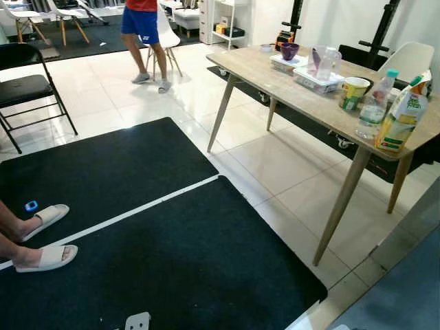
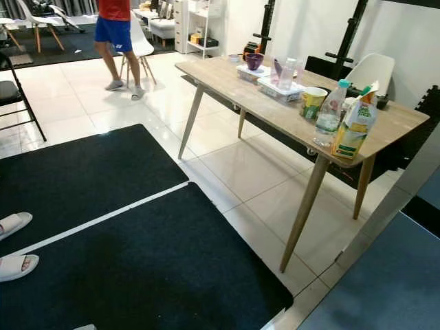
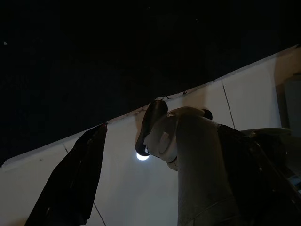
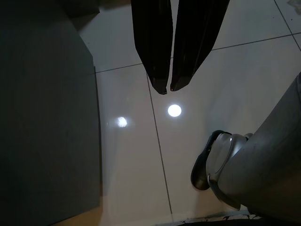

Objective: Restocking fridge

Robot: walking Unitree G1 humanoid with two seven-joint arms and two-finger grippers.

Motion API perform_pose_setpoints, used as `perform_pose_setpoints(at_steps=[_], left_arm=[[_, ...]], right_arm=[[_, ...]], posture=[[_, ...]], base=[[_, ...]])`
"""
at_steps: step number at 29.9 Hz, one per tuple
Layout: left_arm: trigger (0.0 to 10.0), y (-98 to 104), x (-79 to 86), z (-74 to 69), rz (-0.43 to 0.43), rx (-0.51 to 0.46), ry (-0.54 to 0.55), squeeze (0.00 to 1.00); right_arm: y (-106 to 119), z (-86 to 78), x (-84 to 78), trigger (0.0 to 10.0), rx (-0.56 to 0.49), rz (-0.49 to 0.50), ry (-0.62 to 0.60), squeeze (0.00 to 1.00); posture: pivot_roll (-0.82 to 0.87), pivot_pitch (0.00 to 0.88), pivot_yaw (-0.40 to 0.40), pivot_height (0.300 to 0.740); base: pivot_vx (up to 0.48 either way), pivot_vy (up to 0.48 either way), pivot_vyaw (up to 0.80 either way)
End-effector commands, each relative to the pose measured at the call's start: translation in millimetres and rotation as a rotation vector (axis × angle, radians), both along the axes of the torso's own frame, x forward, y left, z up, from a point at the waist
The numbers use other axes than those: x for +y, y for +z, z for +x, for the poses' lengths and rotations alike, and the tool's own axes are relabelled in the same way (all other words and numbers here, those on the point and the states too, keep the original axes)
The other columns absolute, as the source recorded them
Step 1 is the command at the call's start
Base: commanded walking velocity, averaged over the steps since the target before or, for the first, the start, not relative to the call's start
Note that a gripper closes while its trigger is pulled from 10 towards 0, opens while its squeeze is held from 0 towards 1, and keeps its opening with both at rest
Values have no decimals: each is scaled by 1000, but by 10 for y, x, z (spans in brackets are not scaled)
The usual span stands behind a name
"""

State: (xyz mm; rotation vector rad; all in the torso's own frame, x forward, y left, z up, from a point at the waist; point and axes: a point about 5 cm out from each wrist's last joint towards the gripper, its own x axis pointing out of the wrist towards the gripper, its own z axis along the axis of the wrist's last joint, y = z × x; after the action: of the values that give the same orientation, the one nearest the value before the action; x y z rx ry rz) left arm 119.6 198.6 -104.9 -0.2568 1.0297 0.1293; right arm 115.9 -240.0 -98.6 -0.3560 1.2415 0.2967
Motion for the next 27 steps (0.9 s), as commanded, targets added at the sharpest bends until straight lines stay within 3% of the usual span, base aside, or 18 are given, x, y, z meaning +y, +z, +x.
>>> perform_pose_setpoints(at_steps=[1,21,27], left_arm=[[10000,-9,-20,-12,-2,11,-3,0],[10000,-3,5,-9,14,6,-12,0],[10000,-4,4,-12,16,5,-17,0]], right_arm=[[9,5,-31,10000,-4,-14,4,0],[-2,0,6,10000,-7,-6,11,0],[-3,0,12,10000,-8,-4,12,0]], posture=[[-57,0,-53,740],[-56,0,-51,740],[-56,0,-51,740]], base=[[0,0,0],[0,0,0],[329,0,0]])
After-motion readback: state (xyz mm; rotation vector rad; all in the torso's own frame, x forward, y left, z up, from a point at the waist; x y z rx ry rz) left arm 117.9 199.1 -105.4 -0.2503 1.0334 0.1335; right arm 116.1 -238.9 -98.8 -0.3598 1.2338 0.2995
